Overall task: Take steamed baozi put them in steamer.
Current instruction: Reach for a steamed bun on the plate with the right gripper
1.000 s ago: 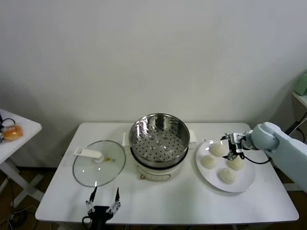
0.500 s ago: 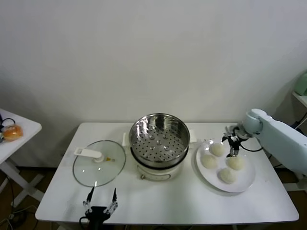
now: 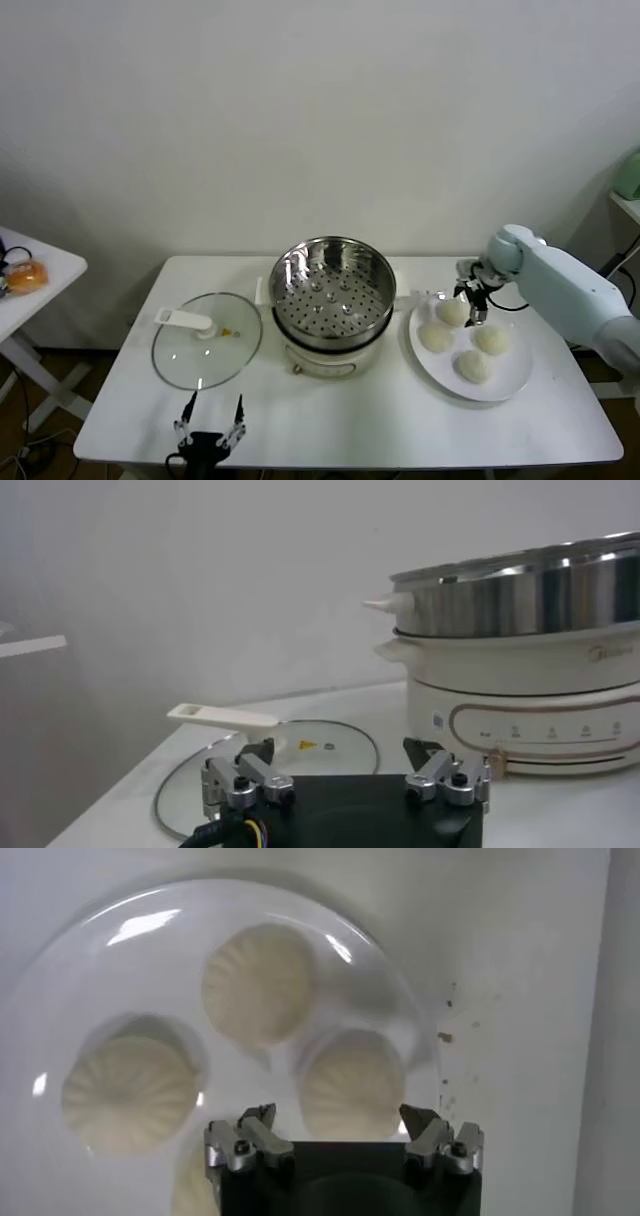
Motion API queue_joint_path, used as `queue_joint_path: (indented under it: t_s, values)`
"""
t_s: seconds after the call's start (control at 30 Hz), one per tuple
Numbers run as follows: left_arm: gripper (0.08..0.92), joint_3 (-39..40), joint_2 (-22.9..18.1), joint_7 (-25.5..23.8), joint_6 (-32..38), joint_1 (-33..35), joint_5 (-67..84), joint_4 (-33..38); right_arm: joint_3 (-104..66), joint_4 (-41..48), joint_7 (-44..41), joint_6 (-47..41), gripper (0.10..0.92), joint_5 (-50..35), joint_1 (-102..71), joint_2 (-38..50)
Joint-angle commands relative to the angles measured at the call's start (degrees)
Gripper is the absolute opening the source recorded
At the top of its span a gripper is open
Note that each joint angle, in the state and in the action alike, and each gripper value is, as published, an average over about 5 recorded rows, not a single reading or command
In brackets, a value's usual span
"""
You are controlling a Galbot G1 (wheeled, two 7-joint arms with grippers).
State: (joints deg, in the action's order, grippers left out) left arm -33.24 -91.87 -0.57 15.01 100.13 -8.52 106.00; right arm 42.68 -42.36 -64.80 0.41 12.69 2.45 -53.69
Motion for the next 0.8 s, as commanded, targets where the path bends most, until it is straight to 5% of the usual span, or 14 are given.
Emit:
queue_joint_path:
  t_s: [0.03,0.43,0.8]
  values:
    - [0.823,0.05,0.17,0.00,0.53,-0.06,-0.59,-0.29,-0.76,3.73,-0.30,2.25,0.823,1.23,0.32,-2.02]
    - [0.823,-0.17,0.39,0.03,0.82,0.09,-0.59,-0.34,-3.18,6.16,0.60,3.85,0.816,3.90,-1.00,-3.30]
    - [0.823,-0.24,0.35,0.15,1.08,0.05,-0.59,-0.53,-3.60,5.25,1.06,4.36,0.672,4.16,-1.24,-3.30]
